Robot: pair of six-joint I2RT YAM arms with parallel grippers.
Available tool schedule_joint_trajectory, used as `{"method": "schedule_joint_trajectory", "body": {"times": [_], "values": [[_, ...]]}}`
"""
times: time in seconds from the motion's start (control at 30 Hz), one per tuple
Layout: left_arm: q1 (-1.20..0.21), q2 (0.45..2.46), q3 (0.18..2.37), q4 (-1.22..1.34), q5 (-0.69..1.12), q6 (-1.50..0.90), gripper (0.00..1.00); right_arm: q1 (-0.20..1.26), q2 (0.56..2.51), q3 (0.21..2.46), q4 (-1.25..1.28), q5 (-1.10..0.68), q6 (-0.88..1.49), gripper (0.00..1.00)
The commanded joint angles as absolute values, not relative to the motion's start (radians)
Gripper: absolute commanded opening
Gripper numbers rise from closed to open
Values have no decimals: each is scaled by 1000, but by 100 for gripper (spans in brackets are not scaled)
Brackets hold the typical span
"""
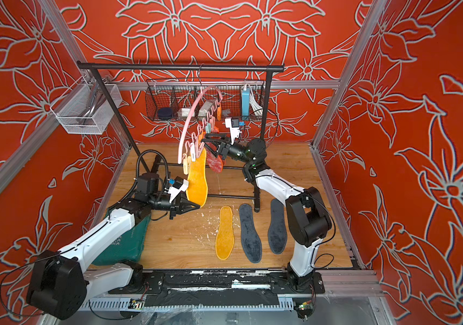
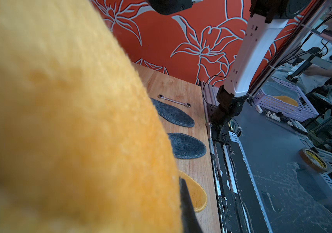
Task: Take the shoe insoles off the hanger
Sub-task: Open the clamp at the hanger.
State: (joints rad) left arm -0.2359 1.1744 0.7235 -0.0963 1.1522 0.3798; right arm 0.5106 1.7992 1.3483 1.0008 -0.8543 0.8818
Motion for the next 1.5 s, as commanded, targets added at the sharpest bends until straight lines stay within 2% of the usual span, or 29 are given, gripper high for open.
{"method": "schedule_joint_trajectory", "body": {"times": [0.0, 0.2, 0.27, 0.37, 0.47, 0.5, 1.03, 1.13, 1.33, 1.47], "values": [[-242, 1183, 731, -114, 1162, 397, 0, 523, 1809, 1391, 995, -864, 892, 66], [-242, 1187, 734, -92, 1153, 365, 0, 542, 1788, 1367, 1006, -843, 898, 65], [-245, 1190, 734, -82, 1150, 357, 0, 545, 1768, 1345, 998, -817, 871, 61], [-245, 1181, 730, -112, 1125, 402, 0, 549, 1759, 1360, 944, -808, 838, 45], [-247, 1179, 708, -93, 1097, 422, 0, 548, 1763, 1372, 928, -796, 849, 22], [-249, 1180, 708, -103, 1094, 441, 0, 549, 1761, 1368, 933, -784, 853, 19], [-301, 1110, 606, -325, 878, 952, 0, 544, 1767, 1353, 852, -710, 816, 24], [-312, 1089, 560, -326, 832, 1030, 0, 540, 1768, 1359, 845, -717, 812, 22], [-331, 1056, 487, -320, 745, 1129, 0, 539, 1754, 1354, 782, -688, 767, 30], [-332, 1048, 472, -311, 748, 1112, 0, 540, 1737, 1332, 757, -680, 740, 34]]}}
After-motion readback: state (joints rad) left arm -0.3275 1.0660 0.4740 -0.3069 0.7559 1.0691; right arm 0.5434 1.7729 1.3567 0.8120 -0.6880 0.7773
